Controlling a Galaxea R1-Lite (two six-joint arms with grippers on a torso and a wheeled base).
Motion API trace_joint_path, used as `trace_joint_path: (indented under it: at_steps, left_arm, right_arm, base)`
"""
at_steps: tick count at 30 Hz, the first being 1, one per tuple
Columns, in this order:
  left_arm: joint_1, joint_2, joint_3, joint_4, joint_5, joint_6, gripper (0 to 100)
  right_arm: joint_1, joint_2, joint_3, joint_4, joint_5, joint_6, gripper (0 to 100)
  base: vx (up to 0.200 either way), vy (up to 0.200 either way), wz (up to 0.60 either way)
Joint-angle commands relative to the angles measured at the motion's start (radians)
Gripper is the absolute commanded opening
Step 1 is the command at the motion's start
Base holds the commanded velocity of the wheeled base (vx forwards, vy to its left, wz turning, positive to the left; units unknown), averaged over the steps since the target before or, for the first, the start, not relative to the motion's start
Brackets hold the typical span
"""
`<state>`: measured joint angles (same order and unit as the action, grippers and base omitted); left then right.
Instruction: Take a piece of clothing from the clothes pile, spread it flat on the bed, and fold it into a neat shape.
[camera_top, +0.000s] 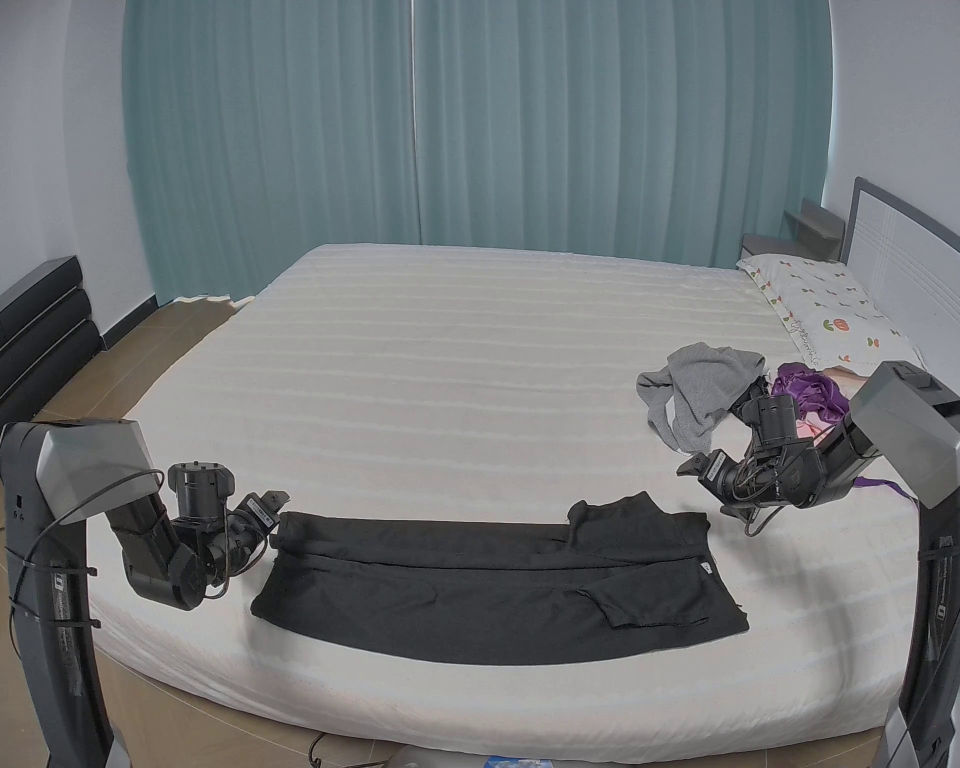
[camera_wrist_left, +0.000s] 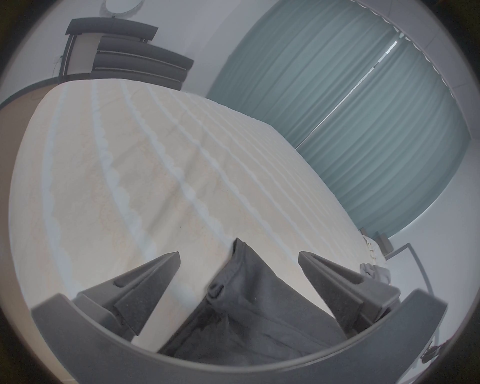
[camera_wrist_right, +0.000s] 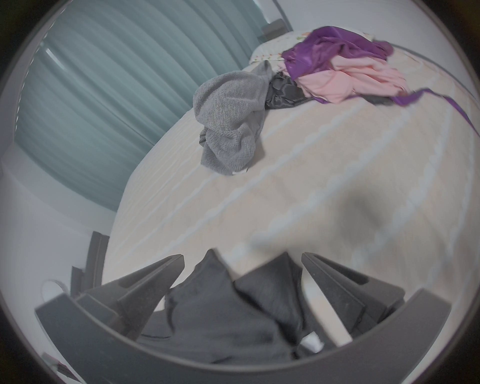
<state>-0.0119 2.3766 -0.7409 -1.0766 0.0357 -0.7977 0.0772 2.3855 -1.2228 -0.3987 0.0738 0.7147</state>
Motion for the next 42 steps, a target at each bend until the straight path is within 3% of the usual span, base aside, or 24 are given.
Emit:
trace_joint_path:
  at_steps: [1, 3, 6, 9, 17, 24, 35, 38, 42]
  left_arm:
    - [-0.010, -0.139, 0.133, 0.001, -0.037, -0.064, 100]
    - [-0.014, -0.146, 0.152, 0.000, -0.043, -0.071, 100]
    - [-0.023, -0.162, 0.204, 0.000, -0.043, -0.081, 100]
    - [-0.036, -0.166, 0.253, 0.000, -0.043, -0.115, 100]
    - [-0.063, -0.154, 0.282, -0.002, -0.033, -0.124, 100]
    - [-0.099, -0.103, 0.273, 0.000, 0.010, -0.117, 100]
    - [-0.128, -0.020, 0.172, 0.010, 0.093, -0.104, 100]
    - [-0.126, 0.019, 0.124, 0.010, 0.131, -0.051, 100]
    - [-0.128, 0.018, 0.133, 0.010, 0.133, -0.051, 100]
  right_arm:
    - [0.082, -0.201, 0.184, -0.008, -0.014, 0.137, 100]
    - [0.098, -0.221, 0.218, -0.020, -0.028, 0.154, 100]
    - [0.134, -0.250, 0.321, -0.080, -0.100, 0.204, 100]
    - [0.187, -0.266, 0.468, -0.223, -0.161, 0.252, 100]
    - [0.194, -0.216, 0.646, -0.494, -0.164, 0.266, 100]
    - [0.207, -0.164, 0.715, -0.660, -0.161, 0.353, 100]
    - [0.203, -0.120, 0.753, -0.739, -0.151, 0.355, 100]
    - [0.200, -0.120, 0.787, -0.758, -0.157, 0.351, 100]
    - [0.200, -0.114, 0.806, -0.759, -0.161, 0.347, 100]
  base:
    - [0.000, 0.000, 0.00]
    - [0.000, 0.000, 0.00]
    - [-0.067, 0.000, 0.00]
    - [-0.200, 0.000, 0.00]
    - [-0.125, 0.000, 0.00]
    - [0.000, 0.000, 0.00]
    - [0.000, 0.000, 0.00]
    - [0.000, 0.000, 0.00]
    - [0.000, 0.000, 0.00]
